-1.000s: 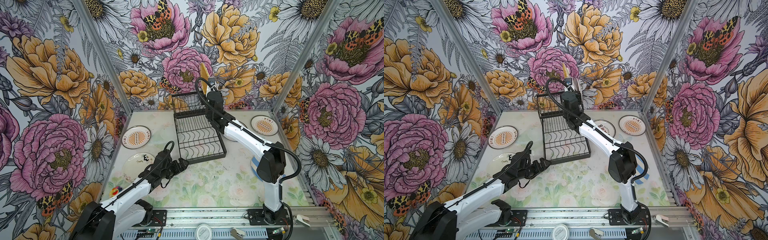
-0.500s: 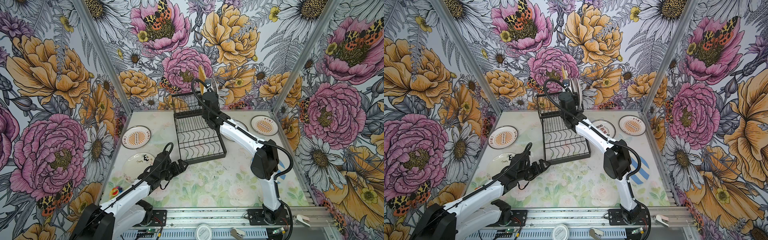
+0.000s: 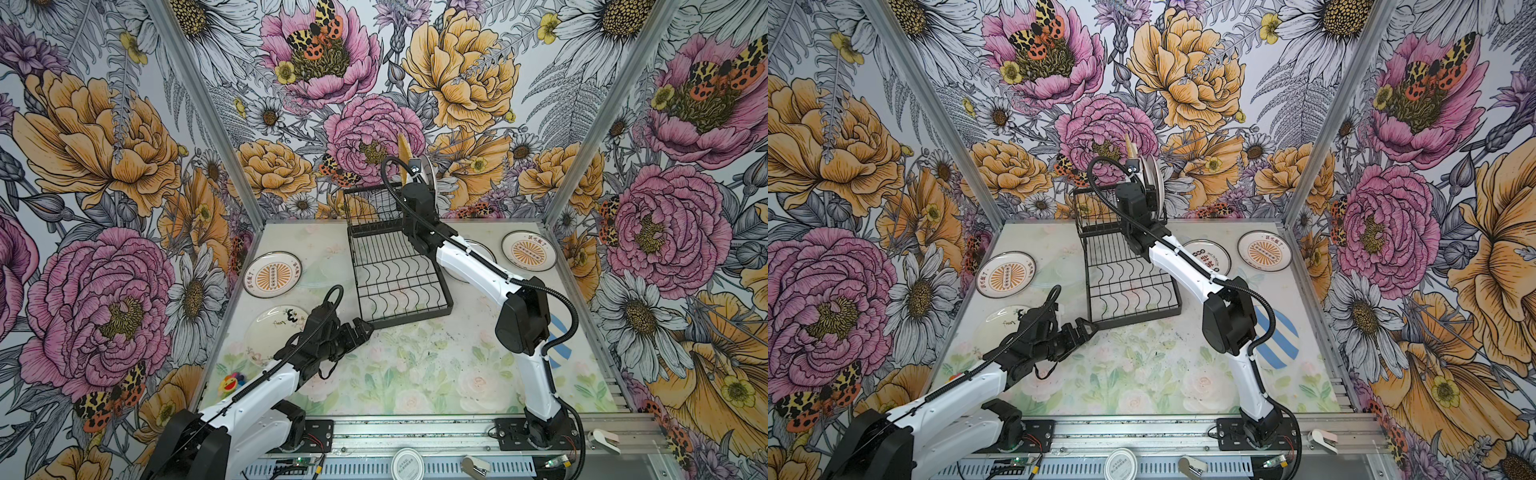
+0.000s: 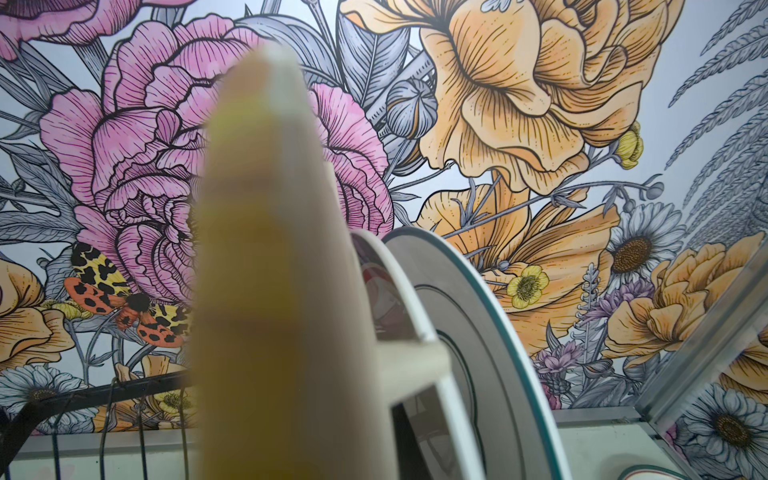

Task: Load the plates into the dish rack
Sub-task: 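Carry the upright tray over the rack and lower it into a slot, then open the right gripper and draw it back from the rack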

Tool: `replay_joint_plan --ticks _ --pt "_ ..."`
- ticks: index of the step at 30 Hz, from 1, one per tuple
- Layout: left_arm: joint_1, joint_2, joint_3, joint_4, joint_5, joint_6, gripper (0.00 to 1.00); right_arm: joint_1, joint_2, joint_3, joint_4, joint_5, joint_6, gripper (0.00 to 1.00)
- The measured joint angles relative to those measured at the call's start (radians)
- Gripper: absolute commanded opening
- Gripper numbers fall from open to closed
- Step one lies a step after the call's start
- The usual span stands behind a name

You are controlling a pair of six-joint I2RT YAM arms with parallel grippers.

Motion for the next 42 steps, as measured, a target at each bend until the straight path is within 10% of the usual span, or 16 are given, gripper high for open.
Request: replay_joint_plan --ticks 22,42 --pt "0.007 -0.015 -0.022 0.008 0.0 -0.007 0.99 -0.016 0.01 -0.035 -0.034 -0.014 0.066 0.0" --pt "0.011 -0.027 -0.026 0.008 0.0 -0.007 0.99 -0.023 -0.026 -0.07 -0.035 -0.048 0.079 0.29"
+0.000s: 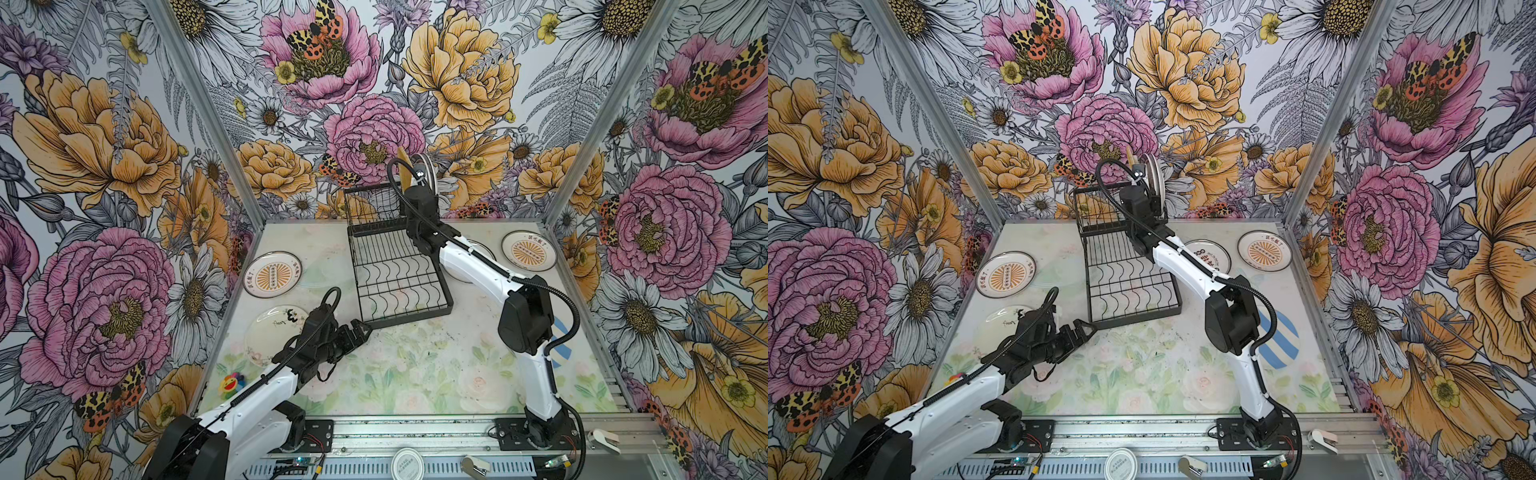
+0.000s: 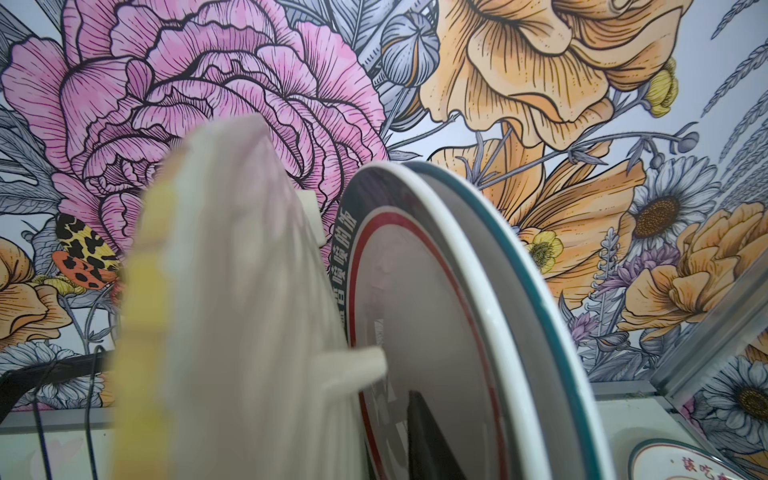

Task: Load the plates into the dish rack
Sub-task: 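Open the right gripper and draw it back from the rack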

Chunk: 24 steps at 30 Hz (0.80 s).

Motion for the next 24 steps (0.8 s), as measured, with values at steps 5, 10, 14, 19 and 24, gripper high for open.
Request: replay_joint_plan --ticks 5,10,14,19,24 --pt "0.0 -0.001 0.0 0.0 0.0 0.0 0.99 0.001 -0.034 -0.039 0.005 -0.011 0.001 0.3" --pt "0.0 -0.011 0.0 -0.001 0.0 0.0 0.99 0.006 -0.08 -0.081 0.006 -0.018 0.003 0.31" --pt "0.0 -0.019 0.0 -0.001 0.0 0.0 0.99 0.007 -0.119 -0.104 0.01 -0.025 0.003 0.31" --pt "0.0 -0.026 0.0 -0.002 0.0 0.0 0.99 0.009 -0.159 -0.136 0.014 -0.032 0.004 0.32" --pt "-0.001 -0.033 0.0 -0.012 0.0 0.0 0.99 0.011 -0.194 -0.169 0.018 -0.04 0.011 0.32"
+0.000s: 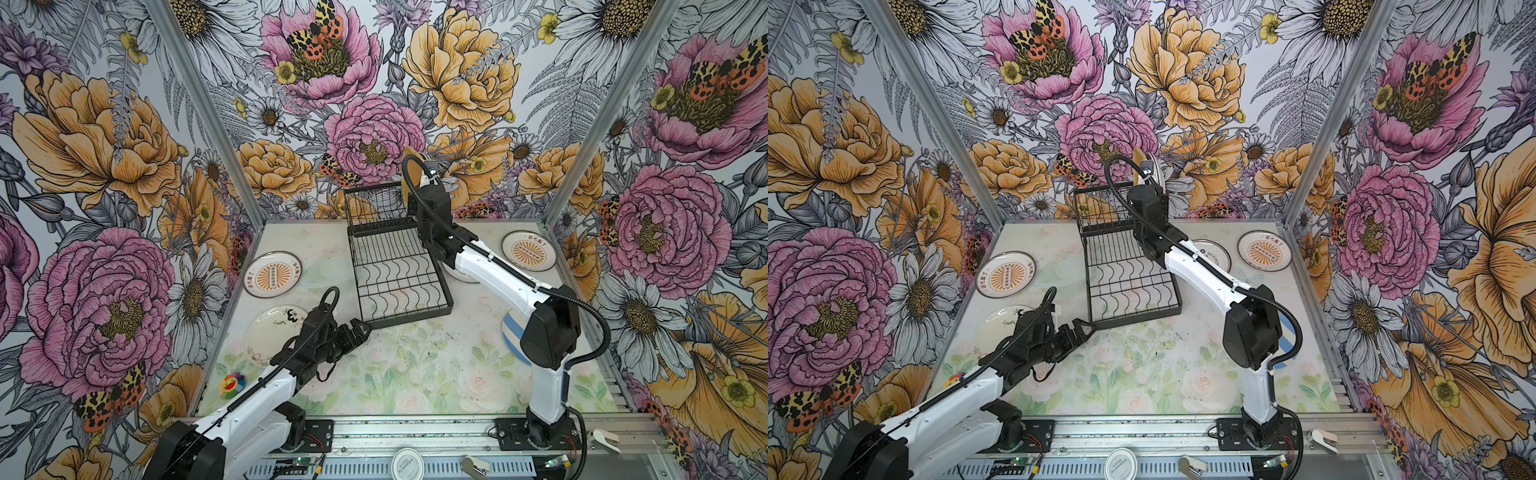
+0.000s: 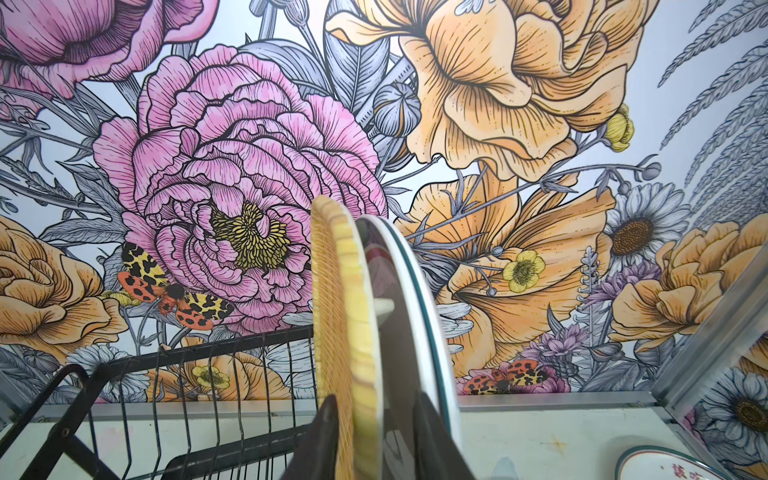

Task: Load the plates into the dish rack
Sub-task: 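Open the right gripper and draw it back from the rack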

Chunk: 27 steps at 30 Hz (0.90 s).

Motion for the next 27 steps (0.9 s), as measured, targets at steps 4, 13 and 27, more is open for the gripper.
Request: replay_joint_plan --ticks 4,13,27 --pt "-0.003 -0.006 0.0 -0.014 0.0 0.0 0.99 0.001 -0.036 -0.035 -0.001 -0.001 0.008 0.34" --pt "-0.02 -0.008 0.006 -0.024 -0.009 0.0 0.99 0.005 -0.134 -0.111 -0.022 -0.004 0.027 0.35" --pt "-0.077 0.018 0.042 -0.029 -0.042 0.004 0.99 -0.018 -0.44 -0.425 -0.182 -0.062 0.132 0.44"
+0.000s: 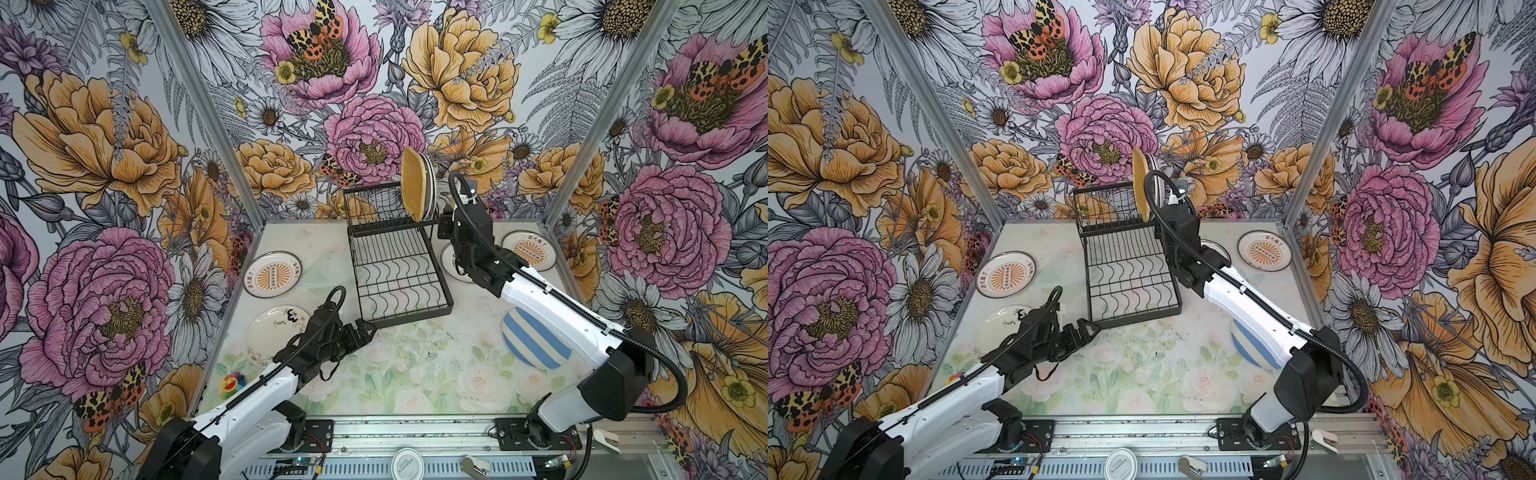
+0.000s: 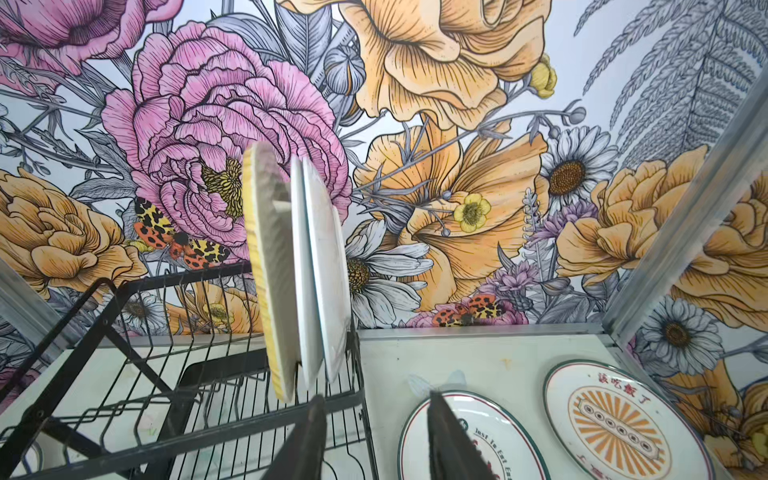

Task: Load the plates into the dish rack
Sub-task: 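Open the right gripper and draw it back from the rack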

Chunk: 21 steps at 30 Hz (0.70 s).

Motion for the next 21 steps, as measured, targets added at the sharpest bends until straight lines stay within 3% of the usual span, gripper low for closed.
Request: replay_joint_plan --ticks 8,17,21 --pt "-0.023 0.036 0.0 0.024 -0.004 0.01 0.99 -0.134 -0.133 -0.201 -0.183 -0.099 0.112 0.51" --pt "-0.036 0.082 0.001 0.055 -0.003 0.024 0.99 -0.404 -0.157 -0.374 -0.299 -0.296 0.235 0.58" --pt "-0.039 0.085 0.006 0.066 -0.003 0.024 0.99 -0.532 -0.141 -0.417 -0.334 -0.359 0.278 0.68"
